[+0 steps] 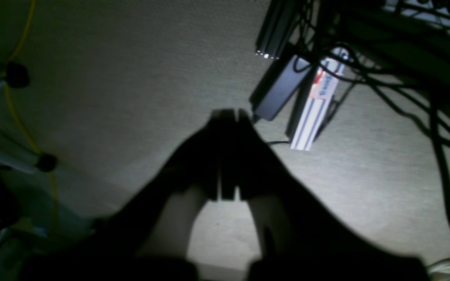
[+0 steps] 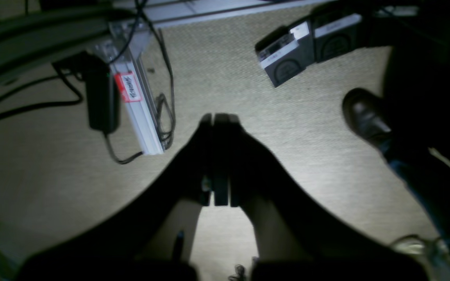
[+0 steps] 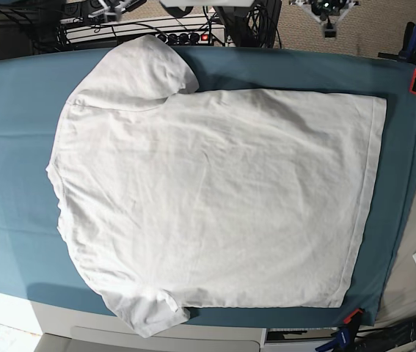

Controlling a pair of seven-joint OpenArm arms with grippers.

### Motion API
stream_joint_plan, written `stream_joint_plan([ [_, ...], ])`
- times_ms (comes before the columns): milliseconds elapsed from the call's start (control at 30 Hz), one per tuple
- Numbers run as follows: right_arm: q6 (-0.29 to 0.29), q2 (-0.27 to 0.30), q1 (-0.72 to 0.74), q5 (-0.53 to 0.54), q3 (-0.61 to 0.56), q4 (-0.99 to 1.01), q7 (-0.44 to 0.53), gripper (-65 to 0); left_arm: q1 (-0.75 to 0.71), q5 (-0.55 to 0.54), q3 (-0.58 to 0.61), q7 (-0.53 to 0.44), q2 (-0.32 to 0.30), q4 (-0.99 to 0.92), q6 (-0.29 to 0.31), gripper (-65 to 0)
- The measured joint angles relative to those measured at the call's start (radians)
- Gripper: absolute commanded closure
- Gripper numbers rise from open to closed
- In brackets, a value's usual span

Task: Fold the T-shirt properly
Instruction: 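Move both grippers toward the shirt's shoulder corners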

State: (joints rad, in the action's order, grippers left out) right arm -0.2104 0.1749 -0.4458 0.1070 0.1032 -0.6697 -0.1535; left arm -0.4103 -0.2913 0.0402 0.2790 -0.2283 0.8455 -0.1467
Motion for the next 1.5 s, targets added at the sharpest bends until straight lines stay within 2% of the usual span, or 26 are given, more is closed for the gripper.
stream_joint_plan([
  [133,0.000,0.040,-0.145,0.068,0.001,-0.209,0.000,0.0,-0.117,-0.041,-0.088,0.018,-0.022,0.165,0.088,-1.6],
  [267,-0.018,0.057,-0.287,0.159,0.050,-0.427,-0.017,0.0,-0.221,-0.139,-0.195,0.065,-0.040,0.329,0.223,-1.6],
  [467,-0.155,0.060,-0.427,0.405,0.217,-0.735,-0.103,0.0,-0.343,-0.262,-0.317,0.145,-0.041,0.551,0.404,-1.6],
  [600,-0.262,0.060,-0.499,0.566,0.341,-0.892,-0.188,0.0,-0.426,-0.331,-0.377,0.187,-0.041,0.670,0.461,-1.6],
  [667,-0.328,0.060,-0.526,0.653,0.404,-0.956,-0.218,0.0,-0.467,-0.349,-0.407,0.195,-0.041,0.721,0.512,-1.6],
  [700,-0.363,0.060,-0.535,0.707,0.437,-0.983,-0.251,0.0,-0.485,-0.356,-0.423,0.199,-0.041,0.746,0.550,-1.6],
  [800,-0.474,0.060,-0.549,0.918,0.526,-1.046,-0.383,0.0,-0.521,-0.375,-0.476,0.209,-0.041,0.814,0.726,-1.6],
  [867,-0.478,0.054,-0.548,1.058,0.570,-1.072,-0.439,0.0,-0.537,-0.423,-0.508,0.215,-0.042,0.854,0.800,-1.6],
  [900,-0.477,0.051,-0.547,1.109,0.589,-1.080,-0.452,0.0,-0.544,-0.444,-0.523,0.219,-0.043,0.872,0.818,-1.6],
  [1000,-0.471,0.020,-0.528,1.190,0.624,-1.085,-0.528,0.0,-0.545,-0.470,-0.553,0.249,-0.043,0.912,0.821,-2.1],
  [1067,-0.471,-0.020,-0.500,1.266,0.623,-1.084,-0.589,0.0,-0.545,-0.478,-0.555,0.256,-0.043,0.938,0.821,-4.8],
  [1133,-0.475,-0.070,-0.468,1.301,0.622,-1.084,-0.596,0.0,-0.544,-0.480,-0.555,0.269,-0.043,0.951,0.821,-8.6],
  [1267,-0.471,-0.112,-0.399,1.284,0.620,-1.083,-0.596,-0.3,-0.545,-0.477,-0.555,0.274,-0.043,0.954,0.821,-16.1],
  [1300,-0.471,-0.111,-0.381,1.271,0.620,-1.083,-0.595,-3.2,-0.545,-0.477,-0.555,0.274,-0.043,0.954,0.821,-17.4],
  [1333,-0.467,-0.111,-0.365,1.244,0.620,-1.083,-0.591,-6.6,-0.545,-0.469,-0.555,0.274,-0.043,0.954,0.821,-18.3],
  [1400,-0.414,-0.113,-0.340,1.197,0.620,-1.083,-0.562,-11.4,-0.545,-0.428,-0.555,0.275,-0.043,0.955,0.821,-18.5],
  [1500,-0.410,-0.139,-0.314,1.114,0.622,-1.083,-0.518,-12.2,-0.545,-0.405,-0.555,0.275,-0.043,0.954,0.821,-18.5],
])
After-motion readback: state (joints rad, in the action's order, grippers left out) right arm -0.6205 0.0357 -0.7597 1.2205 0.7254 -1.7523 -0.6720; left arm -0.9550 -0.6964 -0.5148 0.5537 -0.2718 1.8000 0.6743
